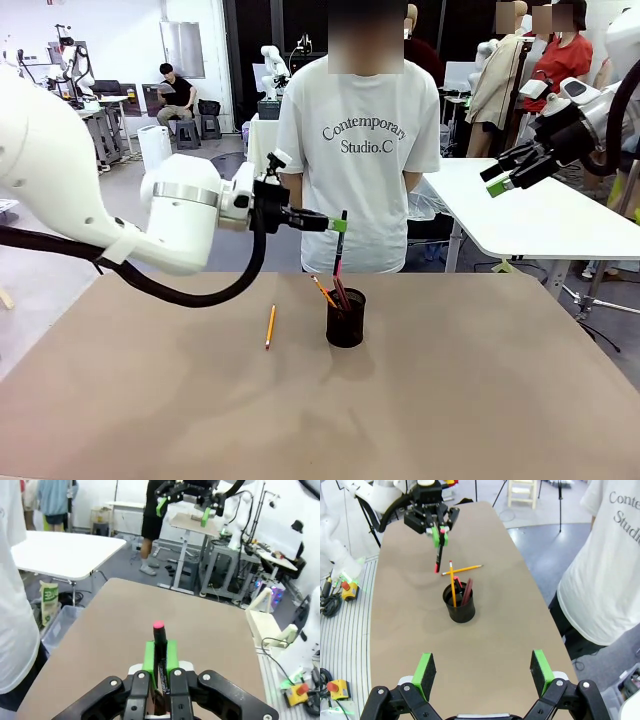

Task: Place the pens into the pen holder.
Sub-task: Pick up a writing instrument from the table and place it into the Pen holder.

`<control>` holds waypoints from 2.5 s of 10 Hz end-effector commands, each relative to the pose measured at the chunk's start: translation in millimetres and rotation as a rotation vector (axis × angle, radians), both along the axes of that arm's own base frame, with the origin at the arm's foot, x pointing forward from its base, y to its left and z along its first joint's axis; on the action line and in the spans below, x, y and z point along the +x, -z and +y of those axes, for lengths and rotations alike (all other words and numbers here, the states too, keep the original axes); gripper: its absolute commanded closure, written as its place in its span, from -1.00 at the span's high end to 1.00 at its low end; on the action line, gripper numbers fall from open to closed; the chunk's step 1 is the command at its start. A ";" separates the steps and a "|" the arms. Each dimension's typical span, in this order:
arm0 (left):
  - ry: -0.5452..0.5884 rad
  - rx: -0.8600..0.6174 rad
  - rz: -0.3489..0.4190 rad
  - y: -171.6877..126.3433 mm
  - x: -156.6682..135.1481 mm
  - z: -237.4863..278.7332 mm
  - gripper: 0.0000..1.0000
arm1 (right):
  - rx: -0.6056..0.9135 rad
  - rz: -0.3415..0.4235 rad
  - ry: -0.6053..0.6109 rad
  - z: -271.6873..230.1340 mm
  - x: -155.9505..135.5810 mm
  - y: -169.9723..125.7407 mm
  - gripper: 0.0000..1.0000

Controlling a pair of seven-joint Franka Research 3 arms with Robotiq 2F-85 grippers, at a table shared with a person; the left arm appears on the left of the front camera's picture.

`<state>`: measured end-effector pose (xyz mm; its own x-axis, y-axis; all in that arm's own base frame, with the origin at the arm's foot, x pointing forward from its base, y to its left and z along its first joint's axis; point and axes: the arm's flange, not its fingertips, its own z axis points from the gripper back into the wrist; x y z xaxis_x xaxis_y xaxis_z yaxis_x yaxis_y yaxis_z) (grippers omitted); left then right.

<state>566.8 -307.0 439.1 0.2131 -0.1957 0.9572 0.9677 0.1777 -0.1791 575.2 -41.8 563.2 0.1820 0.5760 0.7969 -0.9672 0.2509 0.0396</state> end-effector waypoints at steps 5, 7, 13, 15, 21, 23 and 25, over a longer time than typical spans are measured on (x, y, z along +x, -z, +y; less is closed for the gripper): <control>-0.086 -0.030 -0.146 42.7 -2.7 -23.1 -1.00 | 0.003 0.004 0.015 2.2 -0.5 -2.8 1.00; -0.082 -0.025 -0.129 50.6 -2.5 -33.3 -1.00 | 0.003 0.004 0.015 2.2 -0.5 -2.8 1.00; -0.106 0.001 -0.086 73.6 8.1 -31.6 -0.35 | 0.003 0.004 0.015 2.2 -0.5 -2.8 1.00; -0.105 -0.001 -0.088 74.4 8.5 -29.3 0.45 | 0.003 0.004 0.015 2.2 -0.5 -2.8 1.00; -0.076 0.002 -0.095 70.7 3.3 -24.8 1.00 | 0.003 0.004 0.015 2.2 -0.5 -2.8 1.00; -0.076 0.021 -0.099 68.4 1.2 -25.9 1.00 | 0.003 0.004 0.015 2.2 -0.5 -2.8 1.00; -0.083 0.009 -0.091 71.7 6.4 -29.0 1.00 | 0.003 0.004 0.015 2.2 -0.5 -2.8 1.00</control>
